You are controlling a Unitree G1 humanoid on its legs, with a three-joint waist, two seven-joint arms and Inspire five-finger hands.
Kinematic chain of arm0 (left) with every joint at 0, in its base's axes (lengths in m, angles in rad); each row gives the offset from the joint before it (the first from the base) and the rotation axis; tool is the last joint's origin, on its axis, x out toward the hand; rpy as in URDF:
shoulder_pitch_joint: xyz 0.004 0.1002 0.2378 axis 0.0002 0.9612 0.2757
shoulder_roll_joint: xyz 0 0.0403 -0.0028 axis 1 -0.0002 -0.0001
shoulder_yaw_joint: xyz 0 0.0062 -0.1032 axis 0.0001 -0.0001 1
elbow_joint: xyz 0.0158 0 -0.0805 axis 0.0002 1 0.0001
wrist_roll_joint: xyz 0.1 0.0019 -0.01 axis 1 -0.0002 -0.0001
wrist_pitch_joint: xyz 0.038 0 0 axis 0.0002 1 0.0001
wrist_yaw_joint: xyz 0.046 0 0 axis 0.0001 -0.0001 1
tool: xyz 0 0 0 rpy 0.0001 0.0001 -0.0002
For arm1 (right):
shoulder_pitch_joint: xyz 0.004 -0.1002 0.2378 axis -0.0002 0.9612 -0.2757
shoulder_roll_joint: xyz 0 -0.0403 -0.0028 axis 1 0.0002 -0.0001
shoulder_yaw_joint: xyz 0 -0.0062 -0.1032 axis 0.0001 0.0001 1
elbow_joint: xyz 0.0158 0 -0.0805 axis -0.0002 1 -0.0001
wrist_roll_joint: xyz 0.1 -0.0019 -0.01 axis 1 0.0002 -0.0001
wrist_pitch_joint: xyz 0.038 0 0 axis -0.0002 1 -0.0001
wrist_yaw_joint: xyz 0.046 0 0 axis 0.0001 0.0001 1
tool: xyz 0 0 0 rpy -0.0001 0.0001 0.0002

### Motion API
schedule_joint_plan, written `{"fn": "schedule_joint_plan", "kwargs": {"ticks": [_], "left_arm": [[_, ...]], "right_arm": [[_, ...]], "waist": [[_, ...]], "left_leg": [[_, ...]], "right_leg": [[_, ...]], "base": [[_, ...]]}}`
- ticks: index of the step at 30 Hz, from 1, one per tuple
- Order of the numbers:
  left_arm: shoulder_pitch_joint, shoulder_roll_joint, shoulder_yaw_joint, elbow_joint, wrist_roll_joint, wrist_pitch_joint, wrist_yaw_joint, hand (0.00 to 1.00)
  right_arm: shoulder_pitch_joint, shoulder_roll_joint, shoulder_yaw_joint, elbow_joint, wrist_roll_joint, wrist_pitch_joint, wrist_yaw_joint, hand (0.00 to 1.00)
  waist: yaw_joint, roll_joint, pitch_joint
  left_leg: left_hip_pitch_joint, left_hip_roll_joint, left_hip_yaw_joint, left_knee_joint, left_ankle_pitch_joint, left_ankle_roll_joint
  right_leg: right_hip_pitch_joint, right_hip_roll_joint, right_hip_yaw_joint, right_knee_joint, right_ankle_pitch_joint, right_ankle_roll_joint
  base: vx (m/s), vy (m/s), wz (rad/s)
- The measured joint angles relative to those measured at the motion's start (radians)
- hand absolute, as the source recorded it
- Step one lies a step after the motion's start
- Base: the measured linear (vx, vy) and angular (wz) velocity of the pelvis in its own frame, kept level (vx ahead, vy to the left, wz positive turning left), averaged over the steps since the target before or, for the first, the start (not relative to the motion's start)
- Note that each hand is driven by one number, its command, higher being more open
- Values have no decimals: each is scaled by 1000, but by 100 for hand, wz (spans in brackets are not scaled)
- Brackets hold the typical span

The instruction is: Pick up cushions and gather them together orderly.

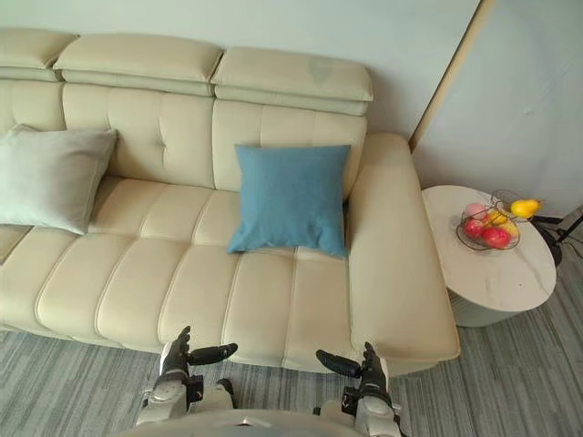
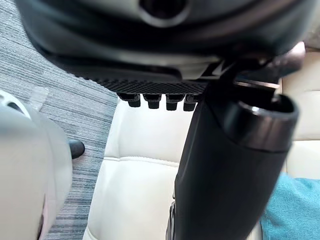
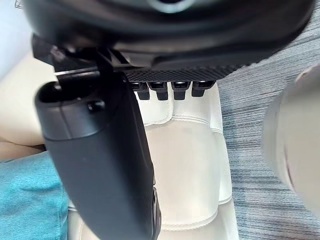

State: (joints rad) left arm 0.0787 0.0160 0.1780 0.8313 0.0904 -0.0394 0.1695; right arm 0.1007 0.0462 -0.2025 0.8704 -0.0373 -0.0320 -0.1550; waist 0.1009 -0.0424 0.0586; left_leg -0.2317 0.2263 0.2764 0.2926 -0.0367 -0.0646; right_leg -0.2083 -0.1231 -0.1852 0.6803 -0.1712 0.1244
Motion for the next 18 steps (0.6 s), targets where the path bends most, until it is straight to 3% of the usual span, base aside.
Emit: {"fn": "schedule_joint_plan", "kwargs": {"ticks": [1, 3, 4, 6, 9, 11, 13, 14, 16, 17, 18], "left_arm": [[9, -18, -2, -5, 0, 2, 1, 100], [14, -22, -5, -20, 0, 2, 2, 100], [-3, -14, -11, -12, 0, 5, 3, 100], [-7, -33, -19, 2, 0, 6, 4, 100], [4, -40, -42, 1, -1, 5, 7, 100], [-2, -37, -45, 1, -1, 5, 6, 100], [-7, -30, -45, 1, 0, 5, 8, 100], [-6, -31, -45, 2, 1, 5, 11, 100], [-10, -32, -43, 17, 1, 5, 9, 100], [-11, -34, -38, 24, 1, 5, 9, 100], [-6, -25, -33, 29, 1, 6, 10, 100]], "right_arm": [[-1, -10, -2, 1, 0, 1, -9, 100], [-19, -7, -1, 4, 0, 0, -21, 100], [-42, -15, 0, 16, 0, 4, -23, 100], [-58, -35, 3, 21, 0, 6, -30, 100], [-50, -48, 6, 36, 0, 9, -50, 100], [-53, -46, 5, 36, 0, 10, -54, 100], [-50, -49, 5, 36, 0, 11, -58, 100], [-46, -51, 5, 36, 0, 10, -60, 100], [-43, -50, 0, 36, 0, 10, -59, 100], [-42, -48, -11, 37, 0, 11, -57, 100], [-37, -21, -17, 41, 0, 13, -50, 100]], "waist": [[19, 24, -13], [28, -8, 0], [30, -6, 13], [28, 54, 39], [26, 80, 37], [22, 68, 45], [17, 51, 55], [5, 51, 55], [2, 57, 51], [-1, 67, 46], [-6, 40, 36]], "left_leg": [[-10, 9, -9, -48, 28, 15], [-31, -24, 1, -58, 79, -12], [-54, -31, -3, -57, 99, -14], [-61, 0, -44, -71, 126, -21], [-43, 1, -72, -152, 186, -34], [-69, -13, -99, -100, 166, -34], [-64, -50, -119, 34, 58, -9], [-49, -55, -126, 110, -23, -3], [-32, -46, -141, 170, -109, -6], [-16, -49, -150, 149, -130, -17], [4, -83, -132, 89, -118, -5]], "right_leg": [[39, 31, 1, -82, -34, 13], [57, 4, 7, -135, -120, -39], [86, 22, 6, -227, -153, -65], [129, 69, -21, -311, -108, -93], [134, 83, -62, -330, -84, -111], [122, 65, -87, -350, -56, -124], [121, 28, -88, -349, -43, -111], [117, 8, -86, -350, -31, -96], [110, -5, -79, -350, -18, -74], [110, -4, -67, -355, -8, -58], [119, -22, -54, -400, 13, -29]], "base": [[-145, -142, -25], [-168, -170, -4], [-188, -170, 15], [-224, -90, 21], [-216, -5, 31], [-114, 74, 22], [-65, 133, 13], [-64, 176, 8], [-56, 216, -5], [-67, 251, -19], [-66, 290, -17]]}}
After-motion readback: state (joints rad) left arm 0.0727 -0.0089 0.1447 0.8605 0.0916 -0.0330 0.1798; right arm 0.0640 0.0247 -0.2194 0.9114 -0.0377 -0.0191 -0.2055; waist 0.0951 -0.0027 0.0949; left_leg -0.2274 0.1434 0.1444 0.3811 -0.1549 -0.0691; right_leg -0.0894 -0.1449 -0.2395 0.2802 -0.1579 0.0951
